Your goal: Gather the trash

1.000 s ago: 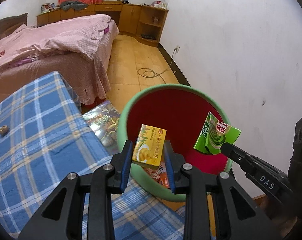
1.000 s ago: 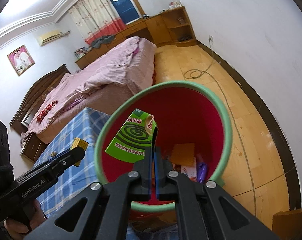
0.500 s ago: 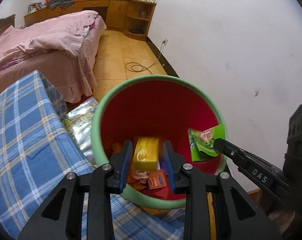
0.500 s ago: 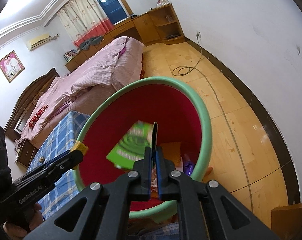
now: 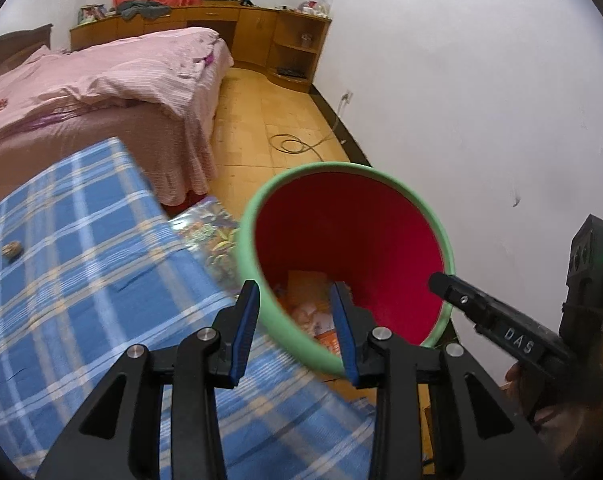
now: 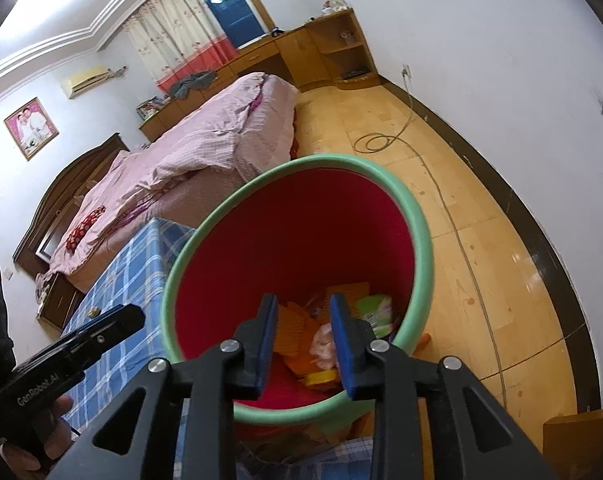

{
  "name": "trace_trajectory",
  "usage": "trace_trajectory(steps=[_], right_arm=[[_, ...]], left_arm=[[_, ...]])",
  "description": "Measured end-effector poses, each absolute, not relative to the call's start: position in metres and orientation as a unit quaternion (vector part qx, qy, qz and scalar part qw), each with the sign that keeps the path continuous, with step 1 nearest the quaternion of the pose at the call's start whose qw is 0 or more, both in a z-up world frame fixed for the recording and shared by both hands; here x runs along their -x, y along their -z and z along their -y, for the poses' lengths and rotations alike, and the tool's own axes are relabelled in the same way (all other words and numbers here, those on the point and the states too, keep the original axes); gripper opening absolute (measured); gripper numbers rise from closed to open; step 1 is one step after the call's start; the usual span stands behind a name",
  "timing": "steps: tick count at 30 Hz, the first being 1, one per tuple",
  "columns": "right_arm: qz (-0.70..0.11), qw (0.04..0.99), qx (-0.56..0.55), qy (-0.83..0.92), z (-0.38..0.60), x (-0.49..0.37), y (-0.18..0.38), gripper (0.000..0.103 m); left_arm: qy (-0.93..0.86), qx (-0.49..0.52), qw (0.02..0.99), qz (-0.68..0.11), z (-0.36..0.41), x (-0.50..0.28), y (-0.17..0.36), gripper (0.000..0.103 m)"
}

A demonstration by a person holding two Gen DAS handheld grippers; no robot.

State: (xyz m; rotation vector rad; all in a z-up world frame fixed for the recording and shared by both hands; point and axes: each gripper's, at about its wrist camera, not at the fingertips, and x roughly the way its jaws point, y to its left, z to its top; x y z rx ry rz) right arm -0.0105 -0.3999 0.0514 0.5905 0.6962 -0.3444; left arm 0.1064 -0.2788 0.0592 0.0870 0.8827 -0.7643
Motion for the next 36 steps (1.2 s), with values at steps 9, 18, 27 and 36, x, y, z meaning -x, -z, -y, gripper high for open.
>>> trace_trajectory(steps=[9,18,27,36], right_arm=[[-0.333,0.895,-0.265,0.133,0.366,0.009,-0.065,0.035],[-0.332,0.906,-0.239,0.108,0.327,0.013,-0.078,0.051],[-0.323,0.917,-0.216,0.095,0.296,0.029,-0.092,0.07],[-0.308,0.928,-0.19,0.09,0.265,0.043,-0.102,0.081]], left_arm=[[0.295,-0.008,0.861,-0.414,0.206,-0.102,-0.068,0.037],[0.266,0.003,0.874,-0.407,0.174,-0.092,-0.071,0.037],[0.238,0.006,0.888,-0.393,0.149,-0.07,-0.078,0.038],[0.191,-0.006,0.91,-0.369,0.132,-0.05,-0.084,0.039]])
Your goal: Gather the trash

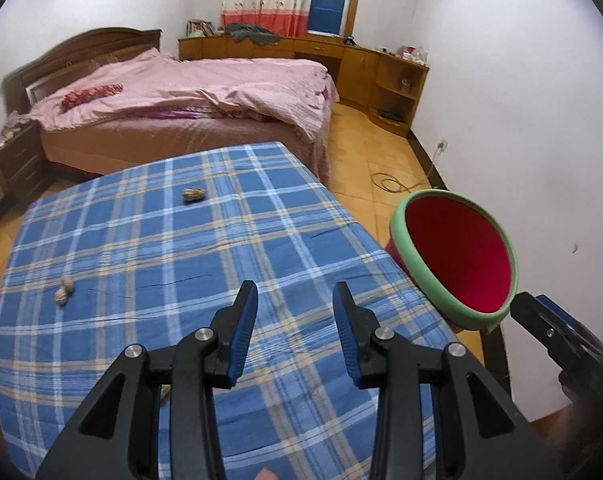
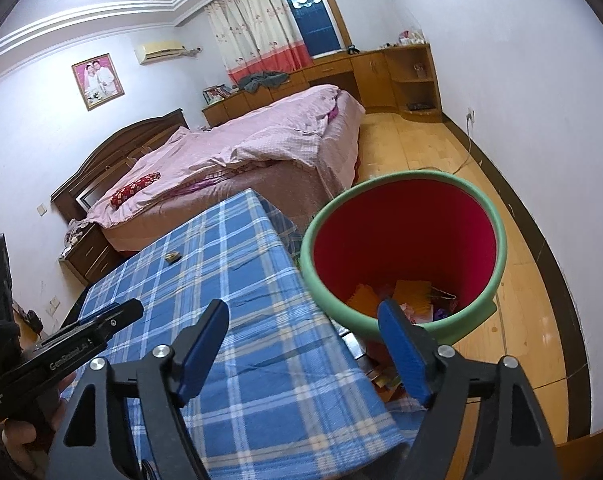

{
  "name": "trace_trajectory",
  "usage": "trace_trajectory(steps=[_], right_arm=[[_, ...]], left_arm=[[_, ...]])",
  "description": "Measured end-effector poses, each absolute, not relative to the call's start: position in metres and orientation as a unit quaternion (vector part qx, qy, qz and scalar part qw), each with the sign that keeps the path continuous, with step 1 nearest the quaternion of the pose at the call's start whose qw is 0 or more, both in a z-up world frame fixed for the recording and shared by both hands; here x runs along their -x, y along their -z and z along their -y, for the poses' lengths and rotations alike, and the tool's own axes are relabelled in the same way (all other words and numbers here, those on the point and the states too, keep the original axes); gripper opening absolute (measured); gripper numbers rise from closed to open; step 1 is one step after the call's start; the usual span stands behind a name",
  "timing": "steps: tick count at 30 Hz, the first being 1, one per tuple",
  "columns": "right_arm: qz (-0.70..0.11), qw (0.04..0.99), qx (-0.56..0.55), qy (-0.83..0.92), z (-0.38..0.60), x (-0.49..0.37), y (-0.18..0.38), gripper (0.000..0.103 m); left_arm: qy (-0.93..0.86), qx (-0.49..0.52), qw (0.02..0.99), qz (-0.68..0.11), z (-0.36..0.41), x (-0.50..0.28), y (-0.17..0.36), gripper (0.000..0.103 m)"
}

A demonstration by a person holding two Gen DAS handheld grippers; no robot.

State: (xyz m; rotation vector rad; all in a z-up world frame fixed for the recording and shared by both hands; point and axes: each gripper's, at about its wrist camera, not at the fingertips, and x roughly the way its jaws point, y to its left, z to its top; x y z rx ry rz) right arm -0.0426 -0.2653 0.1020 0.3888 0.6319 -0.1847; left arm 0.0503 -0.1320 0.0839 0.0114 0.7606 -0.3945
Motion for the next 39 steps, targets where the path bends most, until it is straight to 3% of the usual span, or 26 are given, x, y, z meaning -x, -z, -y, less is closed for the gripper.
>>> trace_trajectory(steps=[14,39], right_arm=[[-0.276,0.947,-0.132,0.098,0.222,0.058,-0.102,0.096],[-0.292,0.943,-0.125,0.104,0.216,0.059,-0.078,0.096]], left_arm=[[0.15,-0.013,0.929,-0.338,0.115,-0.025,-0.075,0.039],[0.127,-0.018,0.934,-0.334,0.111,-0.022,-0.06,0.039]])
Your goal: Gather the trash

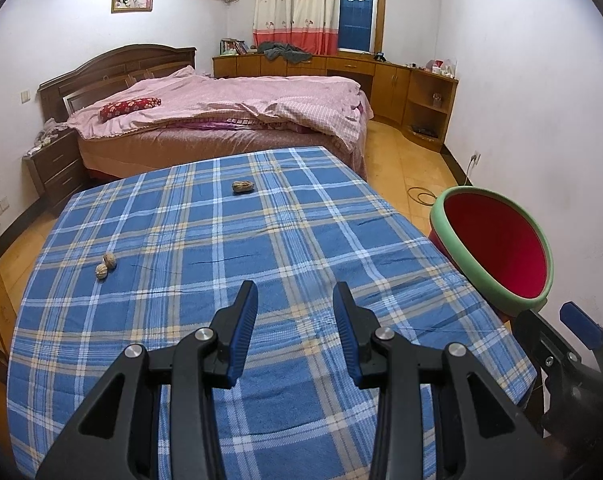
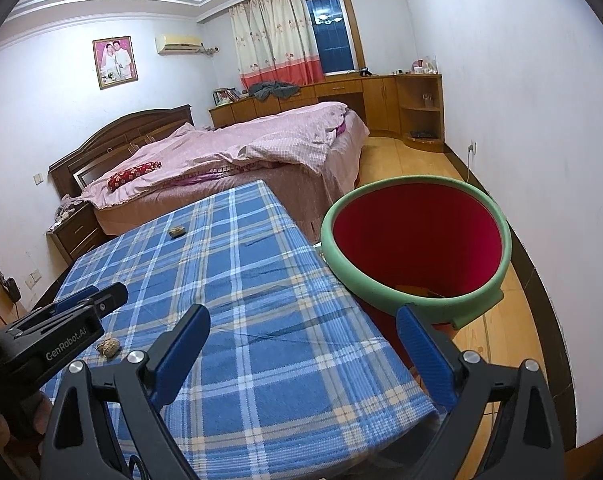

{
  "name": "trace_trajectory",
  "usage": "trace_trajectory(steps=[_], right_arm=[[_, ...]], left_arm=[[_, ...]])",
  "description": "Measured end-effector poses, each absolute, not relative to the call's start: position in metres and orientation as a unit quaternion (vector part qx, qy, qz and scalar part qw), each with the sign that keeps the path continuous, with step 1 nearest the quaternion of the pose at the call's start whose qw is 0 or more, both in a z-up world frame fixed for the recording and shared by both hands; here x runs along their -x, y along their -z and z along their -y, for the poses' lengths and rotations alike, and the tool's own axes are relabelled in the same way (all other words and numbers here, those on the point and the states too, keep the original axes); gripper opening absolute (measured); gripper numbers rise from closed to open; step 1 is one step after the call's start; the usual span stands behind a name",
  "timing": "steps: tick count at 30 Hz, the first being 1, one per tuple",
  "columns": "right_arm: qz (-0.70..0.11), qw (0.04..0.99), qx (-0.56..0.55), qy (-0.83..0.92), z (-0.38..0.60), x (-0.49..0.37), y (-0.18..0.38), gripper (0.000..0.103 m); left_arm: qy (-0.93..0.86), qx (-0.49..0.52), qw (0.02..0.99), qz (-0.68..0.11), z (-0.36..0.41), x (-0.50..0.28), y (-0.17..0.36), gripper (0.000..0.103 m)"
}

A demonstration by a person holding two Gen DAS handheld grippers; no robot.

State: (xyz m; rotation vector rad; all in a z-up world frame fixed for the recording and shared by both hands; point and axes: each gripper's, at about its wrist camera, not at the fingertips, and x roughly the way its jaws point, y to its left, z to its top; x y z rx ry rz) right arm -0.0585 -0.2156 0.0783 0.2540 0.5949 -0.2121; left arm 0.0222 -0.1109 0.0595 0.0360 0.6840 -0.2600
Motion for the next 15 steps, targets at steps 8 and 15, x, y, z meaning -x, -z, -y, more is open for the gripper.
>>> trace_trajectory(steps=[8,15], right_arm=[[-0.293,0.942,-0.125,0.103,0.217,0.0581,-0.0769,0.096],[-0.293,0.942,-0.125,0.103,0.2169,0.058,-0.077,0.096]], left_arm=[[0.128,-0.016,0.934,-0.334,0.1108,-0.0224,-0.0596,0.039],[0.127,-0.017,0.934,-0.334,0.1106,-0.0226,-0.0595,0.039]])
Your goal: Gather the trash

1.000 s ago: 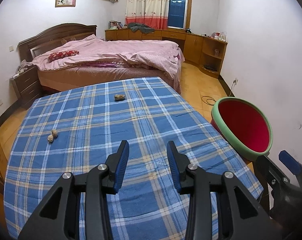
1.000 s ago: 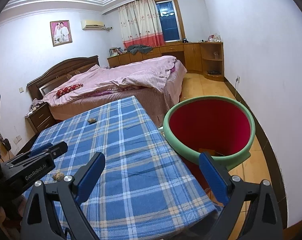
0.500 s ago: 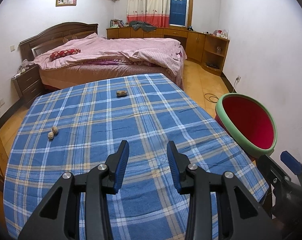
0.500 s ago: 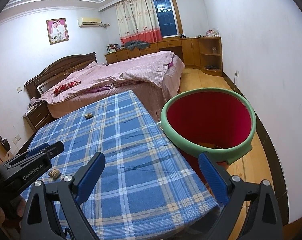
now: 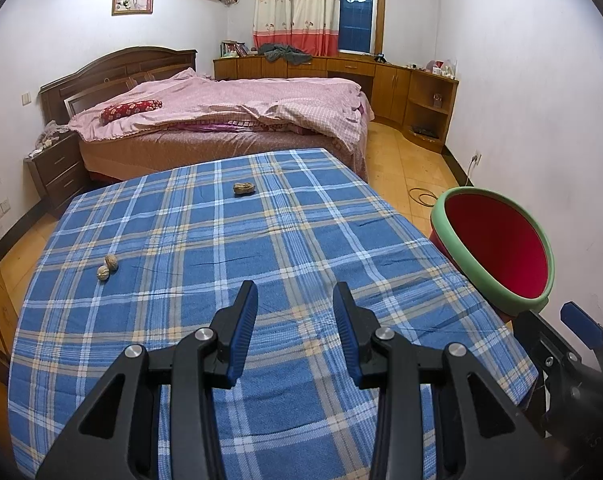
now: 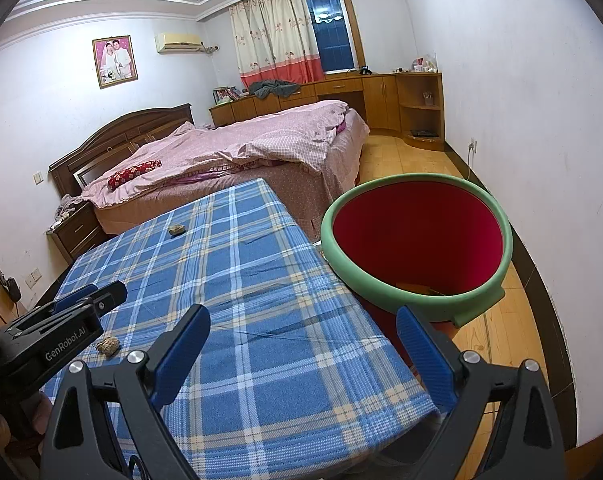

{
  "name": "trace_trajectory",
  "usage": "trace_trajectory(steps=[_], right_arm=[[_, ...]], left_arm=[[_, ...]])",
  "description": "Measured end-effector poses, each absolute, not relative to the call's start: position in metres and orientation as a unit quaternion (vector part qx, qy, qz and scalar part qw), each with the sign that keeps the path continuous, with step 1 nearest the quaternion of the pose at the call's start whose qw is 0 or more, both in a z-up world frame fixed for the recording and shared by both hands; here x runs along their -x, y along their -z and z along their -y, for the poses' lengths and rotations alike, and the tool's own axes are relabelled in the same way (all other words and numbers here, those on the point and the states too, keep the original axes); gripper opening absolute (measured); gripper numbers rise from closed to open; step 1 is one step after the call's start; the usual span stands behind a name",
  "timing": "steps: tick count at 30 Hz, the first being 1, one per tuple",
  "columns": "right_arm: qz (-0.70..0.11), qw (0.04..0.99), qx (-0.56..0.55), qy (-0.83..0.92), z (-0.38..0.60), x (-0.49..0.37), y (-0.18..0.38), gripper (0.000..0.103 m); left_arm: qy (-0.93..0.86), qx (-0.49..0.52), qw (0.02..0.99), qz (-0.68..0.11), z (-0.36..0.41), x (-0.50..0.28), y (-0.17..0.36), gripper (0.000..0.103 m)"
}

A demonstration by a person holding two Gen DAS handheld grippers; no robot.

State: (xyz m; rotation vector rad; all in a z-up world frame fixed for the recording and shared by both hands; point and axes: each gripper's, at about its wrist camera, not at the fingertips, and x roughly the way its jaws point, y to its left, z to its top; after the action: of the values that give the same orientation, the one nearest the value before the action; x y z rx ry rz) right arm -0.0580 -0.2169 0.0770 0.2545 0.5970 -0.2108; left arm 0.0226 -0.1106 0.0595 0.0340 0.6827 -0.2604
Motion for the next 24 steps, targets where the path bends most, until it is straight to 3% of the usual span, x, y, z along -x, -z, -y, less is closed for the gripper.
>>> trace_trajectory(steps=[24], right_arm=[[-0.293,0.942,-0.125,0.103,0.2173,0.0579,-0.0768,0.096]], left_arm=[[0.127,-0.017,0.935,-0.332,0.1098,-0.0231,-0.0596,0.039]])
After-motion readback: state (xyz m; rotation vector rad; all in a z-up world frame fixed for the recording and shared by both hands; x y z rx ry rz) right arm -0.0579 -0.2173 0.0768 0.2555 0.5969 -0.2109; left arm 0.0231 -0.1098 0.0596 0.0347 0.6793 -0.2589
